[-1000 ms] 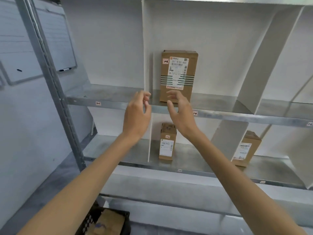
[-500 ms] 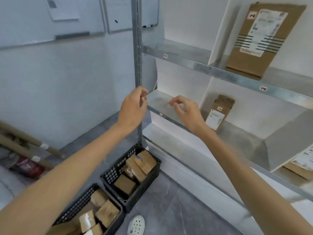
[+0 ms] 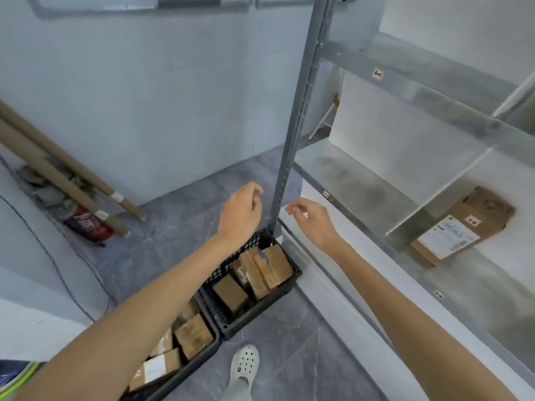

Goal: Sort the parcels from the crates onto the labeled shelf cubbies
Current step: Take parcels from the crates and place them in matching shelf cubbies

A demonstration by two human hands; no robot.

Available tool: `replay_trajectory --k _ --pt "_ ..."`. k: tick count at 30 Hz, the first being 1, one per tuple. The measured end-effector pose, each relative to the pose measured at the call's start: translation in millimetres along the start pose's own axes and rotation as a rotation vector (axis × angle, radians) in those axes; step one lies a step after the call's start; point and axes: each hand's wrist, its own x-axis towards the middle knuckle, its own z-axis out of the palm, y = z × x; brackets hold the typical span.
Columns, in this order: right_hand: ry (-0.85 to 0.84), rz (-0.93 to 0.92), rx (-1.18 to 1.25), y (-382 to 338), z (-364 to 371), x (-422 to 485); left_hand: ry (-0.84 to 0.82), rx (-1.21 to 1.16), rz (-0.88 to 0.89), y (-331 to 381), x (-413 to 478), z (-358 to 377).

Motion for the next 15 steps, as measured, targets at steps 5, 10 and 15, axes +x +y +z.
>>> replay_trajectory --k 5,10,15 --pt "-0.155 0.21 0.001 54 28 53 -0.172 0.044 -0.21 -46 18 45" --pt "-0.17 0.394 0.0 112 36 105 -0.26 0.069 -0.37 -87 42 91" --pt "-0.28 0.544 -0.093 198 75 137 -0.367 0.018 -0.56 -141 53 164"
